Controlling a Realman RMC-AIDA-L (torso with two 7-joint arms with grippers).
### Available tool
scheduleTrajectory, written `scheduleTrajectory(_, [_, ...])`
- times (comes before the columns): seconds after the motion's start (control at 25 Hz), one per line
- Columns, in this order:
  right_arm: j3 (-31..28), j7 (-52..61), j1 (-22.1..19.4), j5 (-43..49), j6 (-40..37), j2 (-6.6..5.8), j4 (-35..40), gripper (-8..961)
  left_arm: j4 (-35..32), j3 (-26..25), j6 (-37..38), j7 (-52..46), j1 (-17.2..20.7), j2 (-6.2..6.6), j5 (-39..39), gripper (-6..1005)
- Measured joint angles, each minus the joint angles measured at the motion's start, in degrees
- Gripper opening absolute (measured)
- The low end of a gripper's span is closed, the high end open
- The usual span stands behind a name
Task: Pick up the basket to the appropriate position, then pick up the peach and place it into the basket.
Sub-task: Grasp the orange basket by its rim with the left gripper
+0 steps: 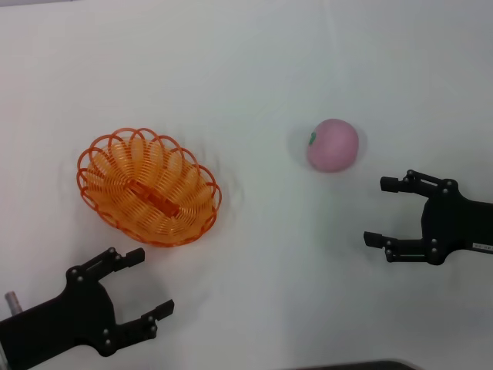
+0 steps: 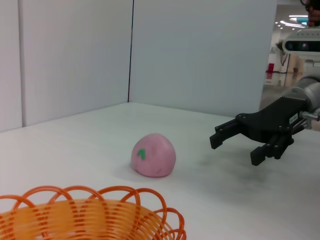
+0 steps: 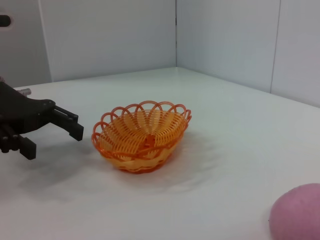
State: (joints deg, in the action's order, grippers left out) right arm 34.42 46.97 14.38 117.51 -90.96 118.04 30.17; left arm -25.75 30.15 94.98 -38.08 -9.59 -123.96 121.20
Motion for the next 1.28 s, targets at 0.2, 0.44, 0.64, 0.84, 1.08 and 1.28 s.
scheduleTrajectory(0.2, [-0.15, 0.05, 0.08, 0.0, 0.0, 0.0, -0.04, 941, 0.0, -0.66, 0.06, 0.01, -0.08, 0.06, 0.0, 842])
scheduleTrajectory(0.44, [0.0, 0.05, 0.42, 0.0, 0.0, 0.0, -0.03, 941, -0.01, -1.06, 0.36, 0.02, -0.07, 0.12, 0.0, 841])
scheduleTrajectory(0.64, [0.08, 0.05, 0.58, -0.01, 0.0, 0.0, -0.15, 942, -0.14, -1.66, 0.96, 0.02, 0.17, 0.13, 0.0, 840])
scheduleTrajectory(0.84, [-0.08, 0.06, 0.57, -0.01, 0.06, 0.0, -0.25, 942, -0.21, -5.09, 2.39, -3.36, 0.06, 0.15, 0.0, 839])
scheduleTrajectory(1.08, [-0.12, 0.67, 0.61, 0.0, 0.25, -0.06, -0.19, 942, -3.71, -12.43, 4.13, -23.9, -2.12, 0.39, -0.01, 837])
scheduleTrajectory(1.28, [-0.09, 1.51, 0.74, -0.01, 0.36, -0.08, -0.04, 942, -6.3, -15.5, 3.14, -39.3, -4.58, 0.82, 0.0, 836])
